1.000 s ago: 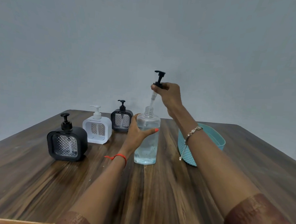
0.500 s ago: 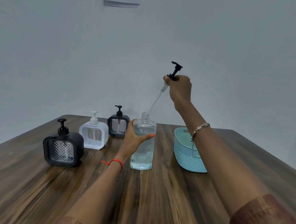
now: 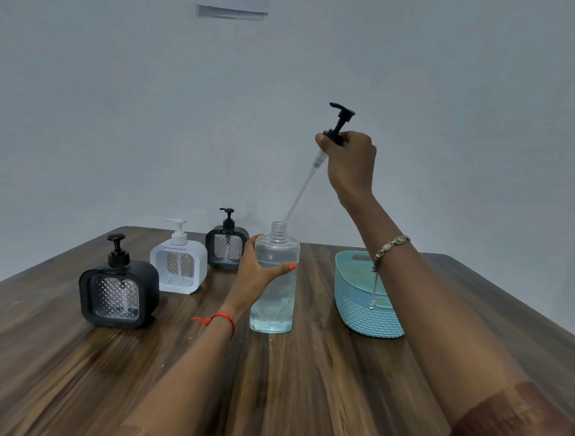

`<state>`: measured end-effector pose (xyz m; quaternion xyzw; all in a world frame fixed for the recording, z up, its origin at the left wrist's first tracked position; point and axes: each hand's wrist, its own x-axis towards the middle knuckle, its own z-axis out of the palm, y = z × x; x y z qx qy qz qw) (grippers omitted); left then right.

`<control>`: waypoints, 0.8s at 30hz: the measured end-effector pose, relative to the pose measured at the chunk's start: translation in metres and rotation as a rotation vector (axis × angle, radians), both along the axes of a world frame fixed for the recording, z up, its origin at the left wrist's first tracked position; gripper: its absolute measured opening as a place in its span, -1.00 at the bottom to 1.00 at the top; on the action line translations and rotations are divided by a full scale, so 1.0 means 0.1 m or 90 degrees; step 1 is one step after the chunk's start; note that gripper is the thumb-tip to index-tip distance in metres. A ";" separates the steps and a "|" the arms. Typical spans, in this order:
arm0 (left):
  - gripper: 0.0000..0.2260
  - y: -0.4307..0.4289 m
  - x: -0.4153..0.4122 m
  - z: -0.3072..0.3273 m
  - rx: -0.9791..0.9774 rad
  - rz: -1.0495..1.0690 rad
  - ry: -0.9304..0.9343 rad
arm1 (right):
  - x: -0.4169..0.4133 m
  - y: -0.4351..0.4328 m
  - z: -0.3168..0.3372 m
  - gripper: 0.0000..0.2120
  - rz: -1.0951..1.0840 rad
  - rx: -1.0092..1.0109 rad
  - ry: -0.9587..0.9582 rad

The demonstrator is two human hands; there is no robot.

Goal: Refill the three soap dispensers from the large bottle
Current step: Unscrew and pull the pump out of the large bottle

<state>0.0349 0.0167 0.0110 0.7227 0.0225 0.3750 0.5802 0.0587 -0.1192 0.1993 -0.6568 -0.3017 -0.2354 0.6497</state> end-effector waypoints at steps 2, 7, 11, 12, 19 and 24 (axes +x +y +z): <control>-0.35 -0.01 0.00 0.00 -0.002 0.001 0.002 | 0.01 -0.02 0.01 -0.79 -0.014 0.004 -0.005; -0.36 -0.03 0.00 0.01 0.001 0.002 0.000 | 0.02 -0.02 0.01 -0.82 -0.026 0.019 -0.008; -0.38 -0.03 -0.01 0.01 0.002 0.001 0.001 | 0.02 -0.04 -0.01 -0.79 -0.011 0.036 0.009; -0.38 -0.04 -0.02 0.01 0.000 0.000 0.001 | 0.02 -0.05 -0.02 -0.83 -0.007 0.047 0.009; -0.37 -0.04 -0.02 0.01 -0.007 -0.003 0.000 | 0.07 -0.26 0.02 -0.77 -0.037 0.259 -0.039; -0.34 -0.03 -0.01 -0.01 -0.006 -0.001 0.002 | 0.16 -0.45 -0.13 -0.72 -0.049 0.218 -0.119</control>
